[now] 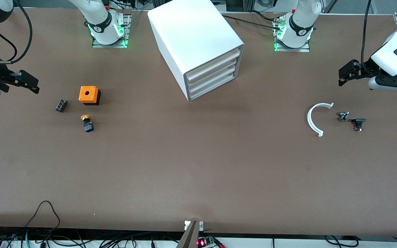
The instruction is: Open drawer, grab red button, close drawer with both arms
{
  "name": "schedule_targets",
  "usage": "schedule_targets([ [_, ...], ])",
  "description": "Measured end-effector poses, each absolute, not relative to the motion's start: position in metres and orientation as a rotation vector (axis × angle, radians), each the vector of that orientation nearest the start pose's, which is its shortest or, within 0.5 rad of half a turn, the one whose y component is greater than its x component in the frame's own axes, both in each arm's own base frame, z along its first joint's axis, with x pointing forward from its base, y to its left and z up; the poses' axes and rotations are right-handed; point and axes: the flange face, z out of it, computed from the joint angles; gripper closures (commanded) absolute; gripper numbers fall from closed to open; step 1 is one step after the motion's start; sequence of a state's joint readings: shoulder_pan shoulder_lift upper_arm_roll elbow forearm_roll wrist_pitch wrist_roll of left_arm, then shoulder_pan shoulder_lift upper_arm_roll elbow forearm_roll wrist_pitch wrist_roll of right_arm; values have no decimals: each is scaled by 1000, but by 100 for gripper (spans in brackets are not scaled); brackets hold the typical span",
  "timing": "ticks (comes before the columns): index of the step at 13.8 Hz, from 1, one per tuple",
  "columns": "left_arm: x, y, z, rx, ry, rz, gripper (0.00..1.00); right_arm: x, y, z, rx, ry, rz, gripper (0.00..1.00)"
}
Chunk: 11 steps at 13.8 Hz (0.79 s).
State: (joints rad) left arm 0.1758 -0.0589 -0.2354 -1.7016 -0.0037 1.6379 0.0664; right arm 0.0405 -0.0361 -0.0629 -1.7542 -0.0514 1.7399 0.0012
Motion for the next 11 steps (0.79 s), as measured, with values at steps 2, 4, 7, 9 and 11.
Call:
schedule_targets([
  [2, 541, -36, 601, -3125, 198, -17, 0, 553, -19, 572, -3173, 37, -28, 0],
  [4, 542, -36, 602, -3125, 199, -25, 0, 552, -21, 571, -3171, 43, -16, 0],
  [7, 542, -36, 602, -3125, 199, -25, 0, 551, -21, 572, -3171, 43, -13, 0],
  [9, 542, -36, 602, -3125, 199, -25, 0, 551, -21, 572, -3170, 43, -12, 0],
  [11, 542, -39, 598, -3126, 207, -9, 0, 550, -21, 573, -3170, 43, -14, 0],
])
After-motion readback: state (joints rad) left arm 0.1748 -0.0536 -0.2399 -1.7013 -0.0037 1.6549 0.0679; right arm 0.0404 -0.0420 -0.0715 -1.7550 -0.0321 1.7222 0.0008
